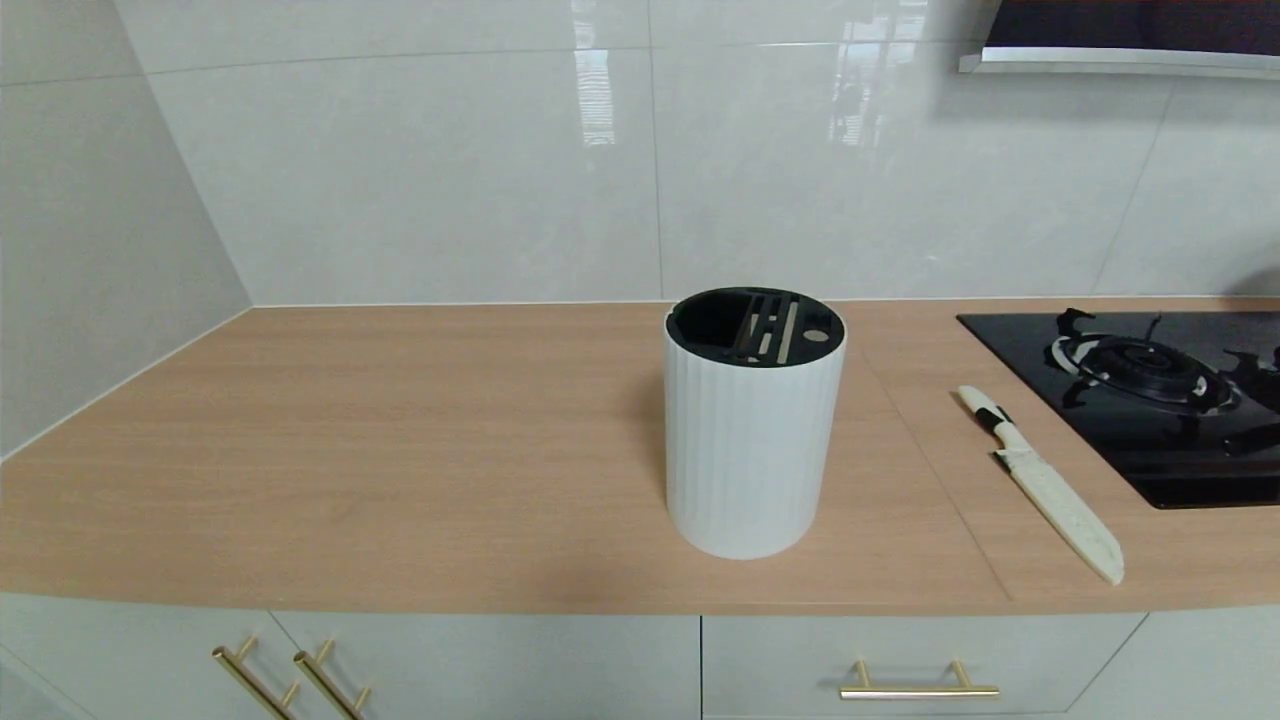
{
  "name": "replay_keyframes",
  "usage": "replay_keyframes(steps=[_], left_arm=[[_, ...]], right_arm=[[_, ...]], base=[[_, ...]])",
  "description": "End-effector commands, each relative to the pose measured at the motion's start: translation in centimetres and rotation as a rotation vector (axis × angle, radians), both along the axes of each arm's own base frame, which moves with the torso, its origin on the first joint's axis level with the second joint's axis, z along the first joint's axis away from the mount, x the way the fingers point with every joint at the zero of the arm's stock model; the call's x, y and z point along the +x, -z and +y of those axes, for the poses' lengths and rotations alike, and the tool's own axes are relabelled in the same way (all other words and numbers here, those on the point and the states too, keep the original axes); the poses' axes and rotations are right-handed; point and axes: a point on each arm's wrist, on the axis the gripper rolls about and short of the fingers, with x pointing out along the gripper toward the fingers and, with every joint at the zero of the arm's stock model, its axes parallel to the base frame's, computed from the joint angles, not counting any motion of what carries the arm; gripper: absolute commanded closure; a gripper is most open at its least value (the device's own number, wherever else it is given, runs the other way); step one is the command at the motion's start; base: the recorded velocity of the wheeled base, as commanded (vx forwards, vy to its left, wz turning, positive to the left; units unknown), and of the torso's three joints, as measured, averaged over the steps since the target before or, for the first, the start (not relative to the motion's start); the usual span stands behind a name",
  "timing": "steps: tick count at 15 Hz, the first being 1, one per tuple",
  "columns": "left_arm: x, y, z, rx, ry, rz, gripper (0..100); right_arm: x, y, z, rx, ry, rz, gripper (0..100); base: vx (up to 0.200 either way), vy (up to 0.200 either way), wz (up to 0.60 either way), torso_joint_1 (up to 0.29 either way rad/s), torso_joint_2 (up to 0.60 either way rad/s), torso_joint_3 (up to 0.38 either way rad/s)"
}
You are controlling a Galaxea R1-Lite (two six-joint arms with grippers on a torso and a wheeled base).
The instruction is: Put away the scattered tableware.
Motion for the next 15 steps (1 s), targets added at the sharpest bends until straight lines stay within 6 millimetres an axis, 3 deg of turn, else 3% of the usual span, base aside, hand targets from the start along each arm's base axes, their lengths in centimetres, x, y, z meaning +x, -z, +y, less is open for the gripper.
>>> replay_keyframes(steps=[1, 15], left_arm=[[0.00, 0.00, 0.00, 0.000, 0.000, 0.001, 0], [0.00, 0.00, 0.00, 0.000, 0.000, 0.001, 0]], right_arm=[[0.01, 0.00, 0.00, 0.000, -0.001, 0.001, 0], [0.01, 0.00, 0.00, 0.000, -0.001, 0.001, 0]], base=[[0.000, 0.000, 0.00, 0.207, -0.52, -0.310], [0.000, 0.000, 0.00, 0.240, -0.54, -0.305]])
